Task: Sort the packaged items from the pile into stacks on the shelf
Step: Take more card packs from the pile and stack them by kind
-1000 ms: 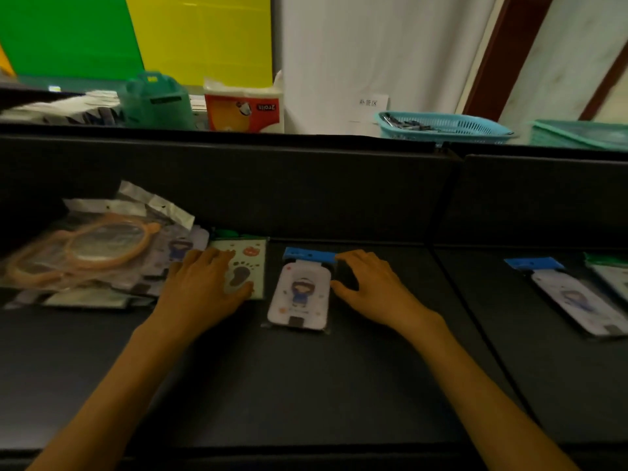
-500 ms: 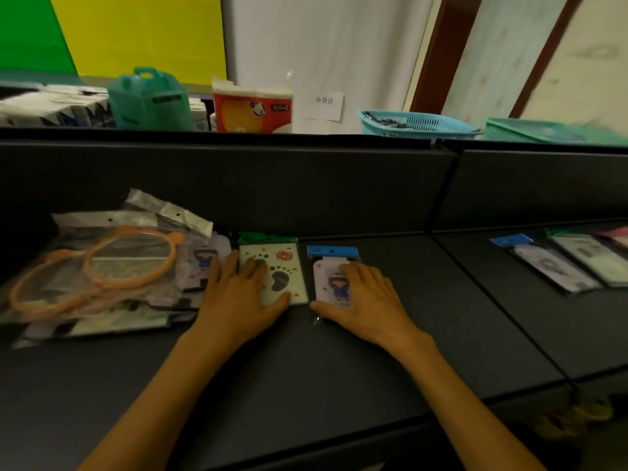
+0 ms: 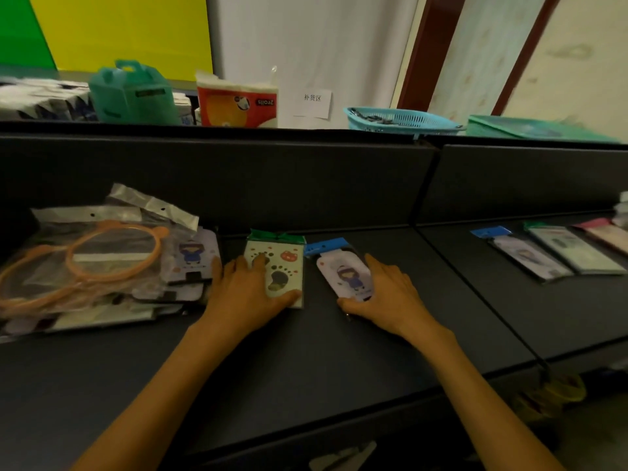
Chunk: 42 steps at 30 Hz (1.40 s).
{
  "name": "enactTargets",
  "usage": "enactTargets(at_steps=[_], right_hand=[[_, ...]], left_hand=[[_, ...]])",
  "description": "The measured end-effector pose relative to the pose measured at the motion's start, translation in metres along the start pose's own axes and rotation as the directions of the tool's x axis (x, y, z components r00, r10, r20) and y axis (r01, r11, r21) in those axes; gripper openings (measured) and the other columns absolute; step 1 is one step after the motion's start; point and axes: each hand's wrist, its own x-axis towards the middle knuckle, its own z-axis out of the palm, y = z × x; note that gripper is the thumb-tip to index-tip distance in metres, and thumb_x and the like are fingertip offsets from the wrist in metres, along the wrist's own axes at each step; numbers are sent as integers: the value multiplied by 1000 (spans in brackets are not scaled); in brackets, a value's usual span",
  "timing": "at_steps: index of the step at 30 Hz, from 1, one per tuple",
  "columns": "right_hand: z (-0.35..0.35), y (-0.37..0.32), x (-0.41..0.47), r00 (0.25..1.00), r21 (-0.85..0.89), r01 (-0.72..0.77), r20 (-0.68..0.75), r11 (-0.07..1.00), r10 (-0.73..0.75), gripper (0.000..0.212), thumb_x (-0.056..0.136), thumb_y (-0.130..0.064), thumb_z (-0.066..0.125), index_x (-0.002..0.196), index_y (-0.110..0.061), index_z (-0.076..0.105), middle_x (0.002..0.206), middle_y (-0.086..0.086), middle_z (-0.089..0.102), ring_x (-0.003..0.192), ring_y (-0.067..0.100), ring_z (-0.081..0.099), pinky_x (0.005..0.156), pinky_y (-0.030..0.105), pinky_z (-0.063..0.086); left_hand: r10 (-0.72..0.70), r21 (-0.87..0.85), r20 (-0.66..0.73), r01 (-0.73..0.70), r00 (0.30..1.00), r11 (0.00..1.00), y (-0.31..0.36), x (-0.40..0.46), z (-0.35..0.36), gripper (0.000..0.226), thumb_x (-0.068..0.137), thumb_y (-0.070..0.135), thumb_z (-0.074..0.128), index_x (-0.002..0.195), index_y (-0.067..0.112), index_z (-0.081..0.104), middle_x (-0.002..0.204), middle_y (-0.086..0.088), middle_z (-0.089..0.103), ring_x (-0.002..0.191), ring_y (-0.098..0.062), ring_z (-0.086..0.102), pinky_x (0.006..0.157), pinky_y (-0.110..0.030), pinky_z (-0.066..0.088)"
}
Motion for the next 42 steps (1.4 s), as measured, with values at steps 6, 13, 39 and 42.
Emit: enactTargets(at_steps=[6,13,39,42], right_hand=[[-2,16,7,999,219,28,-36,975,-20,113,64,-41,81,151,-21,12,152,2,26,137,22,30,114,40,28],[-14,29,12,992,437,-77,-59,896,114,101,61,-28,88,144,-14,33,140,6,37,117,18,47,95,28,42],[-101,214,-115,882,835,69,-307,546,358,37,93,-9,55,123,-28,45,106,4,68,76,16,72,45,30,55],[-124,267,-138,869,824,56,-318,563,380,36,92,-11,56,122,-28,45,106,4,68,77,16,72,46,30,55]], left_hand=[[-72,-240,-57,56,996,969,7,3,-9,103,64,61,74,145,23,26,138,-6,46,123,-27,46,102,-42,38],[-181,-634,-2,139,984,761,11,-1,-25,93,71,24,81,146,12,28,137,-10,48,118,-27,52,93,-39,46],[182,-991,58,36,982,125,199,-58,2,41,88,9,55,118,35,45,115,7,55,93,-22,65,55,-31,58],[203,-991,83,58,976,124,255,-67,13,41,88,10,56,119,34,45,116,5,55,96,-24,64,56,-34,58]])
